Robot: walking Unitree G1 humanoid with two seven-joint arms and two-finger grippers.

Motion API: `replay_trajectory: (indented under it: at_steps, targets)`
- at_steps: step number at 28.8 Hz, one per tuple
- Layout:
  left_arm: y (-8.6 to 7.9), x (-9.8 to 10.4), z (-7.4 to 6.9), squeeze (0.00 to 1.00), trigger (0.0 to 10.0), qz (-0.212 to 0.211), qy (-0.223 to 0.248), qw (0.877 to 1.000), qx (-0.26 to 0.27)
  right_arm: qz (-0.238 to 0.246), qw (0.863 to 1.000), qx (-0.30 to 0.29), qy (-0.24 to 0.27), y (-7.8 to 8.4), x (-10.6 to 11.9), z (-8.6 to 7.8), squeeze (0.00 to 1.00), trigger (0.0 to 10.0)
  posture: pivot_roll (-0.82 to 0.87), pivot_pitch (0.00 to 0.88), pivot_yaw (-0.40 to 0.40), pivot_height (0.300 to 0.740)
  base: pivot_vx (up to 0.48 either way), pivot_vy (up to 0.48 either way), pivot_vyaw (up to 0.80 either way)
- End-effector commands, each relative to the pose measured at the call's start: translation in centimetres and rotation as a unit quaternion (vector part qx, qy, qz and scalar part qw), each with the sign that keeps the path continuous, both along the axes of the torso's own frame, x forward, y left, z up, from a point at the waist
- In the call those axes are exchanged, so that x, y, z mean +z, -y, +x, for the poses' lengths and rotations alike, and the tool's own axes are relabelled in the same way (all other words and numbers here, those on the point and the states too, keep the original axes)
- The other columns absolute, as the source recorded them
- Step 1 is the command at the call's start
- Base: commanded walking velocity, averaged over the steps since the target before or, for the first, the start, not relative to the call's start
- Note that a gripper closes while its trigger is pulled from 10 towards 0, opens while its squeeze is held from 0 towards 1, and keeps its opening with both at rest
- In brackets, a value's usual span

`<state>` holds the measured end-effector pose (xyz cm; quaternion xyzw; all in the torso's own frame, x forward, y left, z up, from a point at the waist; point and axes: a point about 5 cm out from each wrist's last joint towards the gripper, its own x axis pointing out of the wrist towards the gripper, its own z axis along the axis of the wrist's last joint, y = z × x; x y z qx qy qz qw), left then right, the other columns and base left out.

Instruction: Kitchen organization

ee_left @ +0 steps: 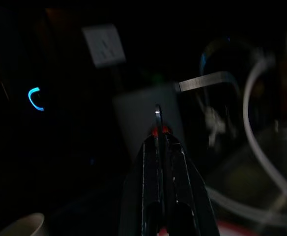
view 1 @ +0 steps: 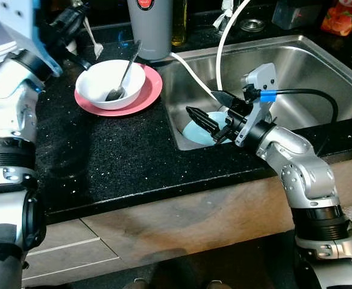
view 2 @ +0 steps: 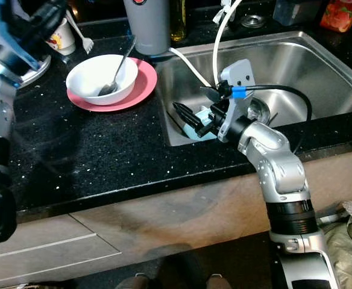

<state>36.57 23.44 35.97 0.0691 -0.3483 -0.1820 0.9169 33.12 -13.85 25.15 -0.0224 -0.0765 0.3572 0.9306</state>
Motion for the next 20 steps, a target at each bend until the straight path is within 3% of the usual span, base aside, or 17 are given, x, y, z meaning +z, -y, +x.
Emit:
replay_trajectory:
  at_steps: [1, 5, 8, 10, 13, 18, 20]
  targets:
    - [0.3, 1.5, -0.4, 0.00, 0.0, -0.030, 0.029, 0.999, -0.014, 0.005, 1.000, 0.001, 0.005, 0.0, 0.3, 0.1, 0.00, 10.0, 0.03, 0.133, 0.036, 0.740, 0.000, 0.000, 0.00]
    - [2.2, 2.3, 0.0, 0.00, 0.0, -0.060, 0.041, 0.996, -0.044, 0.006, 1.000, -0.005, 0.009, 0.1, 0.5, 0.2, 0.00, 10.0, 0.03, 0.138, 0.037, 0.740, 0.000, 0.000, 0.00]
    - [5.0, 2.6, 0.6, 0.00, 0.0, -0.086, 0.045, 0.991, -0.092, 0.008, 1.000, -0.015, 0.011, 0.3, 0.5, 0.3, 0.00, 10.0, 0.03, 0.144, 0.045, 0.740, 0.000, 0.000, 0.00]
    - [5.5, 2.7, 0.7, 0.00, 0.0, -0.092, 0.045, 0.989, -0.103, 0.008, 1.000, -0.018, 0.012, 0.4, 0.5, 0.3, 0.00, 10.0, 0.03, 0.144, 0.045, 0.740, 0.000, 0.000, 0.00]
    - [8.0, 2.7, 1.1, 0.00, 0.0, -0.116, 0.035, 0.982, -0.147, 0.012, 0.999, -0.033, 0.016, 0.8, 0.6, 0.3, 0.00, 10.0, 0.03, 0.146, 0.058, 0.740, 0.000, 0.000, 0.00]
    - [10.3, 2.3, 1.5, 0.00, 0.0, -0.121, 0.020, 0.976, -0.178, 0.018, 0.999, -0.047, 0.019, 1.2, 0.7, 0.3, 0.00, 10.0, 0.03, 0.147, 0.062, 0.740, 0.000, 0.000, 0.00]
    - [11.9, 1.7, 1.9, 0.00, 0.0, -0.107, 0.002, 0.976, -0.192, 0.020, 0.998, -0.056, 0.021, 1.4, 0.8, 0.4, 0.00, 10.0, 0.03, 0.149, 0.066, 0.740, 0.000, 0.000, 0.00]
